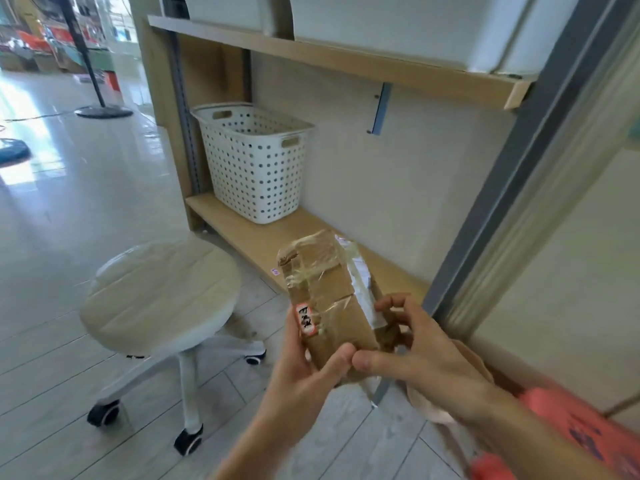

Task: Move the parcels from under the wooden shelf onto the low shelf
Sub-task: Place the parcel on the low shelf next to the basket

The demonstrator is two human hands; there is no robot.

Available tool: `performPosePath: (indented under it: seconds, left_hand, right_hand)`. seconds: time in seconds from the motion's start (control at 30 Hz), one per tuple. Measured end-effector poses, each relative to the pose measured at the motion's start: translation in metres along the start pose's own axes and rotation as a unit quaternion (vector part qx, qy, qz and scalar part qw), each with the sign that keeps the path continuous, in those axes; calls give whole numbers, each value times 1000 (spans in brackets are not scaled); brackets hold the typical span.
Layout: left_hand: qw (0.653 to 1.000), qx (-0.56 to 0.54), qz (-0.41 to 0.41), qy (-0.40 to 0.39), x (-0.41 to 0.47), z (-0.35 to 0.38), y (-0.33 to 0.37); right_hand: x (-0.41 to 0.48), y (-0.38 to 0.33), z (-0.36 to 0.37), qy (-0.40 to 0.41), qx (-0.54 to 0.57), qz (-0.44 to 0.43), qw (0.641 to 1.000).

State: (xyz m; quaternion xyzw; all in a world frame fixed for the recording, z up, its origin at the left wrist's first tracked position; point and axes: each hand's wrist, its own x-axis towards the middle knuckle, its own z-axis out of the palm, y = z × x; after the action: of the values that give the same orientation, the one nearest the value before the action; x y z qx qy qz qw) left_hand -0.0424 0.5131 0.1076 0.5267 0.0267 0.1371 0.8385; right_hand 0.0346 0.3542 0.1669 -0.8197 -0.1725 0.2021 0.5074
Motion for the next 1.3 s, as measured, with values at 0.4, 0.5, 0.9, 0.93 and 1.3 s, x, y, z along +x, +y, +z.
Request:
performPosePath:
  seconds: [0.4, 0.5, 0.9, 0.93, 1.3]
  left_hand:
    - [926, 352, -95, 101, 179, -117, 34]
    - [900, 426, -69, 67, 207, -159, 43]
    - [770, 627, 4, -118, 306, -216, -18]
    - [768, 627, 7, -132, 311, -211, -24]
    - [761, 562, -45, -321, 256, -106, -134]
  right_hand:
    - [288, 16, 44, 83, -52, 7, 995]
    - [362, 37, 65, 63, -153, 42, 985]
    - [469, 112, 89, 25, -269, 62, 961]
    - [467, 111, 91, 33, -268, 63, 961]
    - [230, 153, 85, 346, -70, 80, 932]
